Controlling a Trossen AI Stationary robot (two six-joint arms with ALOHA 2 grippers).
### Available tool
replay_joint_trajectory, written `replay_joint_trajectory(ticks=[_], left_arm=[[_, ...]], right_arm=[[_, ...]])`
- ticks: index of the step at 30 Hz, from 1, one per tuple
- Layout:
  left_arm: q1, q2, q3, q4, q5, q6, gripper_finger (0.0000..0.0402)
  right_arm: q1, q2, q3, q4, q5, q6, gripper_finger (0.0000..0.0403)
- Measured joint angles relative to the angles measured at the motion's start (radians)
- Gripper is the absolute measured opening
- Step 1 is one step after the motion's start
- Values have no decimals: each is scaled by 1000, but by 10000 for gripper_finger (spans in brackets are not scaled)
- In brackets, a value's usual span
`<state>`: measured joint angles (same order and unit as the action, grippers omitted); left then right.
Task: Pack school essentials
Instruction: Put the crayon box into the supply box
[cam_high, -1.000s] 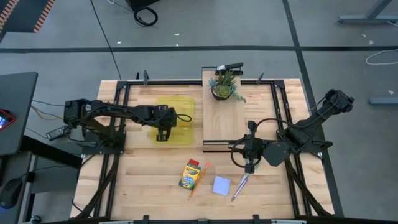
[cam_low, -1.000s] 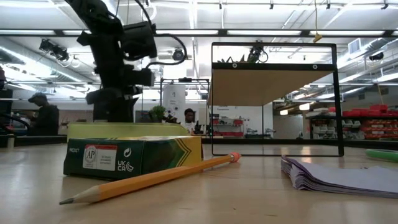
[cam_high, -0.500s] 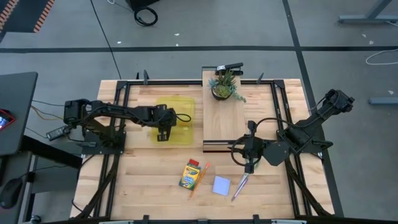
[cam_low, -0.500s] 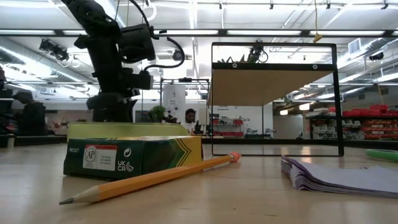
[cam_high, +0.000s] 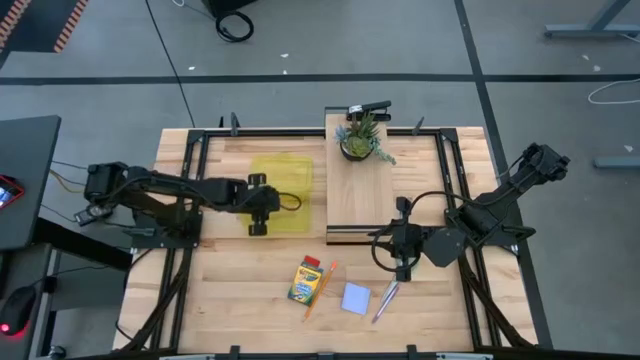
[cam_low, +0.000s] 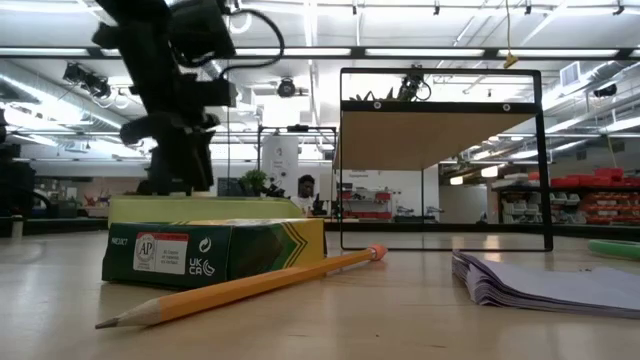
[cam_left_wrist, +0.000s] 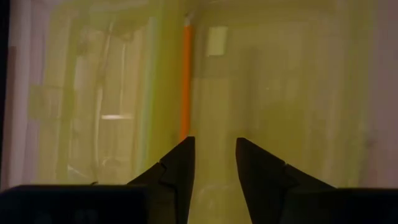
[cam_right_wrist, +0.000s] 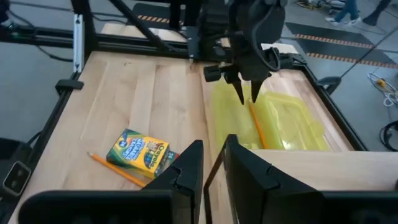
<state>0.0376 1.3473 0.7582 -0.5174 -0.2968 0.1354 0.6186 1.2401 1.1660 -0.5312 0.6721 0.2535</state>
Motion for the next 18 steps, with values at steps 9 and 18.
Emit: replay_joint_trajectory(ticks=[9,18], left_arm=[[-131,-6,1,14,-35,-103,136],[-141,-152,2,133,-77,-13,122]], right_arm=[[-17,54,0,14,-67,-38,76],[-40,-13,0,18,-39,-183,76]])
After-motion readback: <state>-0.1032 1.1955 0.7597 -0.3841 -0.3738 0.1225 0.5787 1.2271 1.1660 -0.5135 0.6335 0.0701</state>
